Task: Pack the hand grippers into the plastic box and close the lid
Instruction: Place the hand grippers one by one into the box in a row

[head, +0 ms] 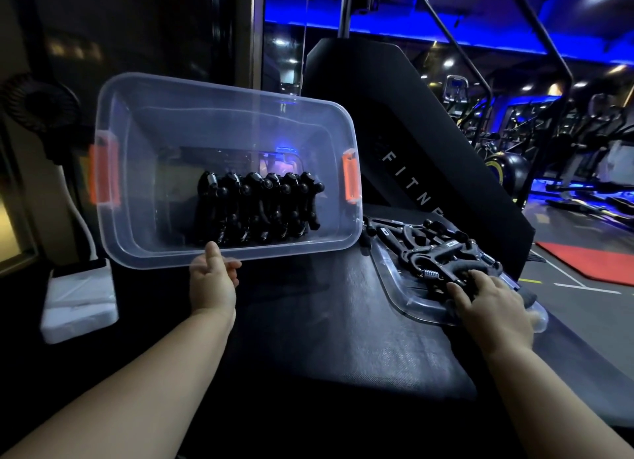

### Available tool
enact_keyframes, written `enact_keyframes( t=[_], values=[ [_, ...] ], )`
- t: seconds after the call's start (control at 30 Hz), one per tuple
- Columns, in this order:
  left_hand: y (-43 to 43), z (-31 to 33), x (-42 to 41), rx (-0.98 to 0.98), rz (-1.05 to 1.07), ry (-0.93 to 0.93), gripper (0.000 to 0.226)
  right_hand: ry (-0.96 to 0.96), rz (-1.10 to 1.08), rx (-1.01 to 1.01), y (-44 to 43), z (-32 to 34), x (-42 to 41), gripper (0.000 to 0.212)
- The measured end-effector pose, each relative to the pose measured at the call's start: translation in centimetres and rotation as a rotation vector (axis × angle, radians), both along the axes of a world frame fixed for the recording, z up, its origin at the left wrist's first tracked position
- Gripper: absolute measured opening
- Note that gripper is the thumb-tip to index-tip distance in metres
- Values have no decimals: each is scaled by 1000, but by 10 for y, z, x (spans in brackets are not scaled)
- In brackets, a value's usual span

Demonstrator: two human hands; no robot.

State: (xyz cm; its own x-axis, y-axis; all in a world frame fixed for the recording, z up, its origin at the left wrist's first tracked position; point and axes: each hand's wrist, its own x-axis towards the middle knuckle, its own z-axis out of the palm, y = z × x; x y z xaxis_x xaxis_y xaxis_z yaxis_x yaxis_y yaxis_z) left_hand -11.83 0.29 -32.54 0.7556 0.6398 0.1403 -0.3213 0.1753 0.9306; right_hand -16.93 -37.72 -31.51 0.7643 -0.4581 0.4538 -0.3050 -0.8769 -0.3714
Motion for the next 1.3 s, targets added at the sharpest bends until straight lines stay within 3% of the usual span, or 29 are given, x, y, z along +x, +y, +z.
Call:
enact_keyframes(
  t=[0.37,0.73,0.87,1.03,1.2,1.3],
  values=[
    [0,-1,1,14,8,-1,34,-204,-1,-83,4,2,-4,52],
    [1,-4,4,13,5,3,34,-496,192,-280,11,-2,-3,38],
    [-1,-4,3,10,9,-4,31,-608,383,-319,16,0,-4,43],
    [-1,-2,2,7,20,-9,31,-650,671,-243,45,10,-1,44],
    [-1,-2,2,10,19,-5,29,-692,739,-75,86,20,3,45],
    [0,-3,2,0,17,-3,27,-730,744,176,105,29,4,58]
  ],
)
